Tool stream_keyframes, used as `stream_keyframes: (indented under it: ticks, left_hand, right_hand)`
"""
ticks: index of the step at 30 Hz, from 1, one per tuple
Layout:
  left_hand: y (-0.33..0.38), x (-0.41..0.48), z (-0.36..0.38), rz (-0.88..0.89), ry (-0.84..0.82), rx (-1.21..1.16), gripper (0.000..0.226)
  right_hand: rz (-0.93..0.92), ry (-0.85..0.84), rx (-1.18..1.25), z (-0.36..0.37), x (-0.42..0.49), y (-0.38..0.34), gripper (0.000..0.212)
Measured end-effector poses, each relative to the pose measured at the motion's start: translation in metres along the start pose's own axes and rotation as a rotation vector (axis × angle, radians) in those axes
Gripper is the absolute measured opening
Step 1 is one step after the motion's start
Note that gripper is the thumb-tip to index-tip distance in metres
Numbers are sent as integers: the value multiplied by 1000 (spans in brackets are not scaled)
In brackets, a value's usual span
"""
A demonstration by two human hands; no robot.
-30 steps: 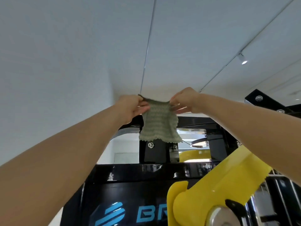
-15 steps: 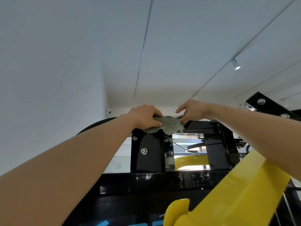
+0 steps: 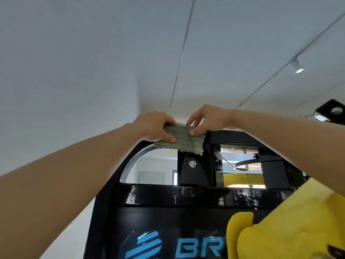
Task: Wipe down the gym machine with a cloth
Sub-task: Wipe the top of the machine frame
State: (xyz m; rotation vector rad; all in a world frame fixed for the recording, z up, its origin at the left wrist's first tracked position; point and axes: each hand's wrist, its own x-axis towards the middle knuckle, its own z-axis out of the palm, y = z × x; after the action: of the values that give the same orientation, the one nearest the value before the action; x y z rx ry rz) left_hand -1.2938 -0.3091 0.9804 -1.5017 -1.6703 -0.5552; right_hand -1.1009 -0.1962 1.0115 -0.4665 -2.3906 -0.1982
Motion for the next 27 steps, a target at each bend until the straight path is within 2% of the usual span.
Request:
stream_keyframes:
  ticks: [6, 9, 13, 20, 27]
  left_hand:
    - [-39, -38, 0, -111, 53, -28, 64]
    - [-53, -59, 6, -169, 76, -101, 66]
    - [-69, -89, 12, -241, 117, -194, 62]
    - [-92, -147, 50, -409, 240, -509, 56]
    - [-87, -192, 76, -534, 305, -674, 70]
  right_hand:
    - [-108, 38, -403, 26, 22, -55, 50]
    - [-144, 42, -511, 37, 28, -79, 53]
    - [-189, 49, -567, 53, 34, -108, 51]
    - [-287, 95, -581, 93, 30, -136, 45]
    - [-343, 89, -504, 130, 10, -152, 54]
